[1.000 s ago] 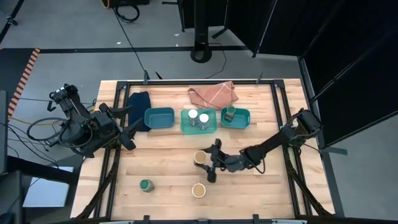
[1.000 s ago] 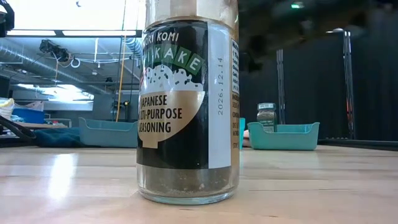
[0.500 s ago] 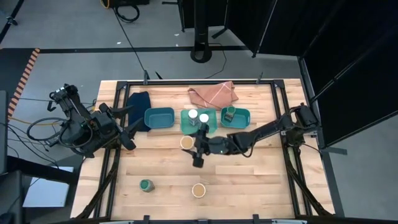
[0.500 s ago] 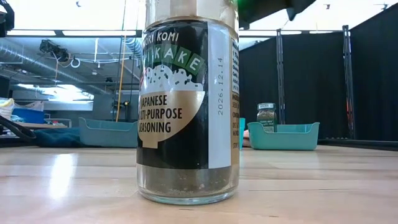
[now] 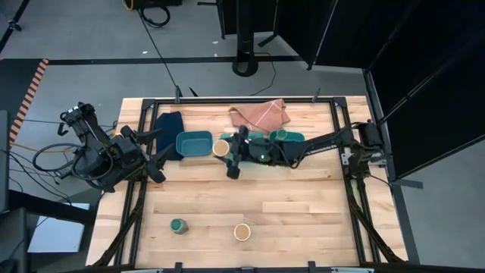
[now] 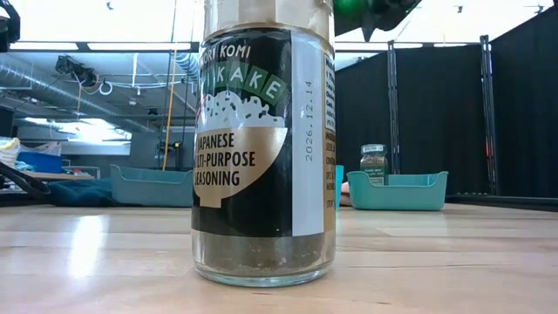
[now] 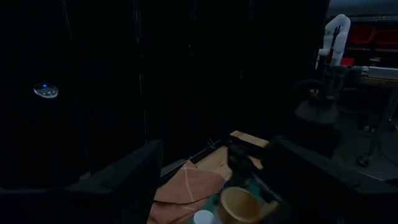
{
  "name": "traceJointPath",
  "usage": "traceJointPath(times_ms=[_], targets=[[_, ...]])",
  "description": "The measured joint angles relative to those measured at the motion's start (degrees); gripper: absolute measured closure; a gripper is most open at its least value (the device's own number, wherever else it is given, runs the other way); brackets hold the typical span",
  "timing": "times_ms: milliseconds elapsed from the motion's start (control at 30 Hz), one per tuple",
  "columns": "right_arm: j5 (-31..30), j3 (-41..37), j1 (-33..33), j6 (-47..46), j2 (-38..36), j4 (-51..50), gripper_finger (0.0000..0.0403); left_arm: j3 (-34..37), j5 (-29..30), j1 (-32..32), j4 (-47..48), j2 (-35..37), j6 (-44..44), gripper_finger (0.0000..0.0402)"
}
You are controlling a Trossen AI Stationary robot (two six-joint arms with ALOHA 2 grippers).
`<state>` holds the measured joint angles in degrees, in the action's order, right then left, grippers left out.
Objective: Sort spices by type
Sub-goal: Put the top gold seasoning bottle into the blue bin
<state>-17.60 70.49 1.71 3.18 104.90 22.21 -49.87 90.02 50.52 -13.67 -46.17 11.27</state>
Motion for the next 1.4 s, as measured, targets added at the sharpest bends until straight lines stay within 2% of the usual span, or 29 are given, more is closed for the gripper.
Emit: traceJointPath(times_ms=[133, 333, 467, 733, 967, 1400], targets=[[1.41, 2.53, -1.75, 0.32, 2.66, 0.86, 0.0117, 0.0, 0.0, -0.02, 0.15, 0.0, 0.02, 0.0094], [3.98, 13.53, -2.6, 2.73, 12.01, -0.49, 0.0117, 0.0, 0.0, -0.02, 0.49, 0.0, 0.0, 0.0094], [4.09, 19.29, -4.13, 2.66, 14.31, -4.18, 0.0117, 0.0, -0.01, -0.01, 0.47, 0.0, 0.09, 0.0094], [7.9, 20.3, -8.11, -1.55, 15.1, -3.71, 0.0117, 0.0, 0.0, 0.0, 1.55, 0.07, 0.04, 0.0094], [11.37, 22.5, -8.8, -2.03, 21.24, 1.14, 0.0117, 0.0, 0.0, -0.01, 1.65, 0.07, 0.02, 0.0094], [17.31, 45.95, -9.58, -2.05, 35.86, -9.24, 0.0117, 0.0, -0.01, 0.0, 1.54, 0.07, -0.11, 0.0094]])
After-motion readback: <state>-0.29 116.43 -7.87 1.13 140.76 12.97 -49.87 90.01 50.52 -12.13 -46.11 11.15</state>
